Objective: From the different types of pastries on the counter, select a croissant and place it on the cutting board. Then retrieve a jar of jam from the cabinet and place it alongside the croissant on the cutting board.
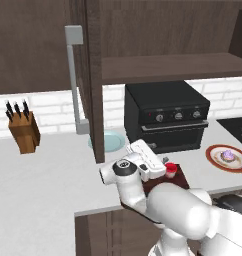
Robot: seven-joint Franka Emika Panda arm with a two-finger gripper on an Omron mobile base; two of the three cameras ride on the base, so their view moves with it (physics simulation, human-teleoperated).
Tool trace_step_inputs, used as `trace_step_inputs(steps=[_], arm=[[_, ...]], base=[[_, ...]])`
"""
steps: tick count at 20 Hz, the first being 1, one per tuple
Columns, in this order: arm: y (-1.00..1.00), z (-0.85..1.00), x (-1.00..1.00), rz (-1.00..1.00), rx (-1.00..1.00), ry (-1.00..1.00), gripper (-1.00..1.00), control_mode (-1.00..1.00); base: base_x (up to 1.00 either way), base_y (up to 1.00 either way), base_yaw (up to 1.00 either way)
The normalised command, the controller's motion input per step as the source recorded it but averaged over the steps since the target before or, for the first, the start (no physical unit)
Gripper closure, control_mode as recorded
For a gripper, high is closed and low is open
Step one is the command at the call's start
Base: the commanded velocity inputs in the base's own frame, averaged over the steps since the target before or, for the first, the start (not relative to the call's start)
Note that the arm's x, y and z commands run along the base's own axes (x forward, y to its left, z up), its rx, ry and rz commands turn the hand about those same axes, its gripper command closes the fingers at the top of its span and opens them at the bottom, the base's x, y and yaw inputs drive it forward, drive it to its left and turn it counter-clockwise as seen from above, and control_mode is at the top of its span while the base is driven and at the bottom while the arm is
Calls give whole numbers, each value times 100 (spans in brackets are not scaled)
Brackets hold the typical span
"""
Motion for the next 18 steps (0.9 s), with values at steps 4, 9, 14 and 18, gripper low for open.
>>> trace_step_inputs(steps=[4,9,14,18], arm=[[32,100,-58,0,-20,-30,-100,-100],[20,100,-66,0,-15,-27,-100,-100],[17,100,-68,0,-13,-25,-100,-100],[19,100,-73,0,-13,-25,-100,-100]], base=[[0,0,0],[0,0,0],[0,0,0],[0,0,0]])
